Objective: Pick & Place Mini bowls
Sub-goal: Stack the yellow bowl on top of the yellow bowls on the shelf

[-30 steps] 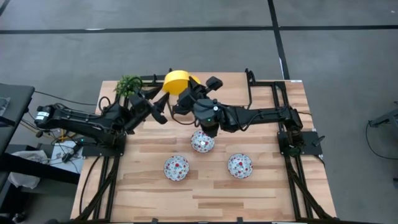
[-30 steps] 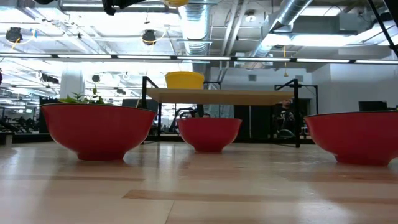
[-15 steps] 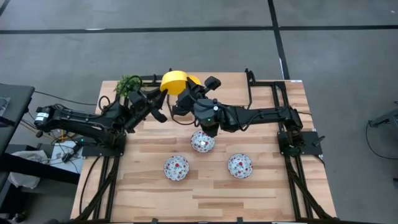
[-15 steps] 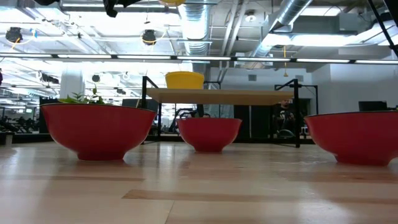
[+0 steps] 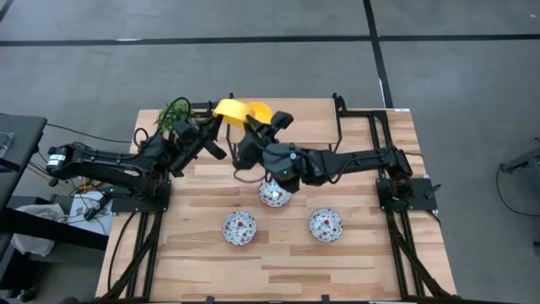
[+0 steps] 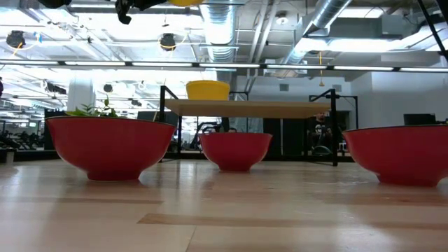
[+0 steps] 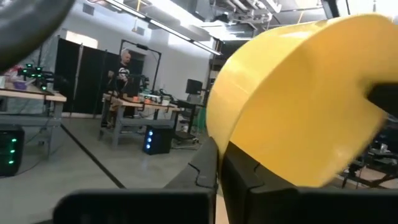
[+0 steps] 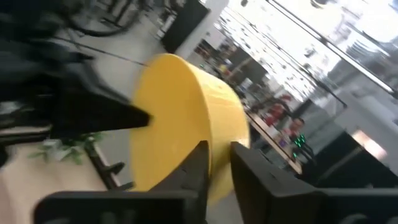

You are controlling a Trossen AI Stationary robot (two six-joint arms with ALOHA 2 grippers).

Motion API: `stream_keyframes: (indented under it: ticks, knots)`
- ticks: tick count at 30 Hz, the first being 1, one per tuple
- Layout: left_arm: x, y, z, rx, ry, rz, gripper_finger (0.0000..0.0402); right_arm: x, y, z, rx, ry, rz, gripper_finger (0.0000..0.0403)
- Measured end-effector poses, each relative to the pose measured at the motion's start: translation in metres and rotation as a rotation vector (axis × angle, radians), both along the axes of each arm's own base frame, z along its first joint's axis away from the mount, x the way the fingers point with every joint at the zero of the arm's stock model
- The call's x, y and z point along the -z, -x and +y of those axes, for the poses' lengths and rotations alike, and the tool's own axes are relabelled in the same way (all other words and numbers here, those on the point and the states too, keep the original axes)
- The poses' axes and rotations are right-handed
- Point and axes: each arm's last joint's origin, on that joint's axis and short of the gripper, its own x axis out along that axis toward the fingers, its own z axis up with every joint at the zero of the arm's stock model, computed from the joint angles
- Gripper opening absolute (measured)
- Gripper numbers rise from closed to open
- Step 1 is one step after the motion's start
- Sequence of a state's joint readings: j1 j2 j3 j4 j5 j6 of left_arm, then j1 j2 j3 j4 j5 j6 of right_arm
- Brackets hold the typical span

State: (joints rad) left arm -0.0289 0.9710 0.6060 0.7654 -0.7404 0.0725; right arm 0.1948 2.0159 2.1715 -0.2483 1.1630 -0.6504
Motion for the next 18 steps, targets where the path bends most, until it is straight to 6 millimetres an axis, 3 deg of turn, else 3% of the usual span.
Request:
stream_keyframes:
  ticks: [7, 12, 16, 18]
  knots:
    - [0.001, -0.001, 0.005, -0.009, -0.008, 0.01, 0.0002, 0.0, 0.004, 0.021, -0.022, 0.011, 0.016, 0.0164]
    - [0.0, 0.002, 0.012, -0.097, -0.011, 0.032, 0.0002, 0.002, 0.015, 0.039, 0.134, 0.103, 0.146, 0.0237]
    - [-0.015, 0.002, 0.016, -0.14, -0.016, 0.066, 0.0002, 0.012, 0.027, 0.045, 0.265, 0.209, 0.345, 0.0256]
    - [-0.028, 0.001, 0.017, -0.141, -0.016, 0.096, 0.0002, 0.015, 0.036, 0.042, 0.247, 0.2, 0.34, 0.0255]
